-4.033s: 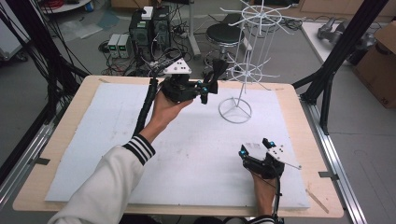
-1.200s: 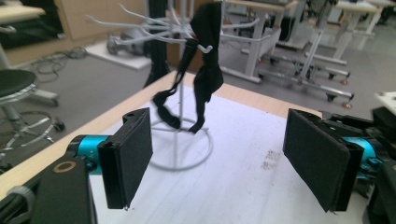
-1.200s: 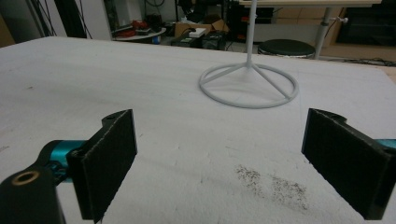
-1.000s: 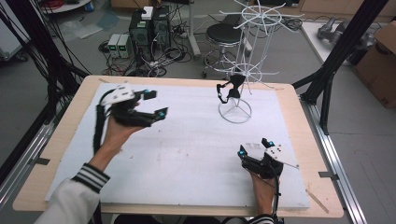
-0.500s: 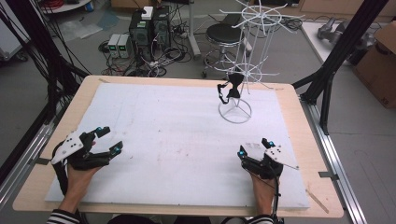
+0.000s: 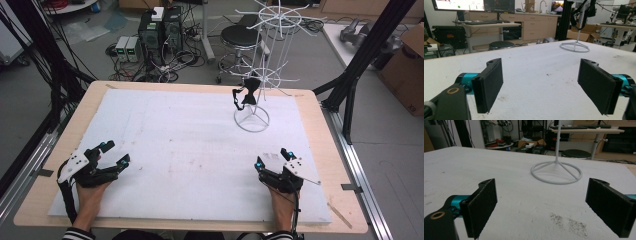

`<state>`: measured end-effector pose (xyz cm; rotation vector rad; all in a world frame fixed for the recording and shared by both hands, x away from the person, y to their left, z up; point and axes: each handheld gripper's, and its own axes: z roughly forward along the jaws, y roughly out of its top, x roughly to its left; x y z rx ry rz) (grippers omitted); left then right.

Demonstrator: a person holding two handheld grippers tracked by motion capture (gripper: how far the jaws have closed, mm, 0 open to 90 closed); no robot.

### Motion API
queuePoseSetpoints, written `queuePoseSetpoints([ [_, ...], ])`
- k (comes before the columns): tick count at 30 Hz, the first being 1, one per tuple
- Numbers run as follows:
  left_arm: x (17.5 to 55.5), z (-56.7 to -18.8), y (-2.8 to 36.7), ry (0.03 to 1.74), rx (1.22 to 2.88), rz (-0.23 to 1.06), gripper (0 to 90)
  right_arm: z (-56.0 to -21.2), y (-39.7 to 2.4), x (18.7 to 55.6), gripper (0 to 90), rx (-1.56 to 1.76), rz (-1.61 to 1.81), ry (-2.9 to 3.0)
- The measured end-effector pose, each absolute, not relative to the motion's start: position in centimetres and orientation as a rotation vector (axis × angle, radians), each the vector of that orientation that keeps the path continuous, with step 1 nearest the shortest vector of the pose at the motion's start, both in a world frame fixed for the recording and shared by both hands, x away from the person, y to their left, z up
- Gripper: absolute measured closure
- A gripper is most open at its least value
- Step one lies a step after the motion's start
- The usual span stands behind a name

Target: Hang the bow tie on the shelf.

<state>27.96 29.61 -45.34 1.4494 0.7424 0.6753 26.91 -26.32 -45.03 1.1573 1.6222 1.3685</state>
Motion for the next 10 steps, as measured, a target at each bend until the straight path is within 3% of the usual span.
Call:
queuePoseSetpoints([
  [10,27.76,-45.39,29.52,0.733,1.445,0.694,20.2,-45.04,-26.33,26.87,9.3,1.146,1.368,1.617],
])
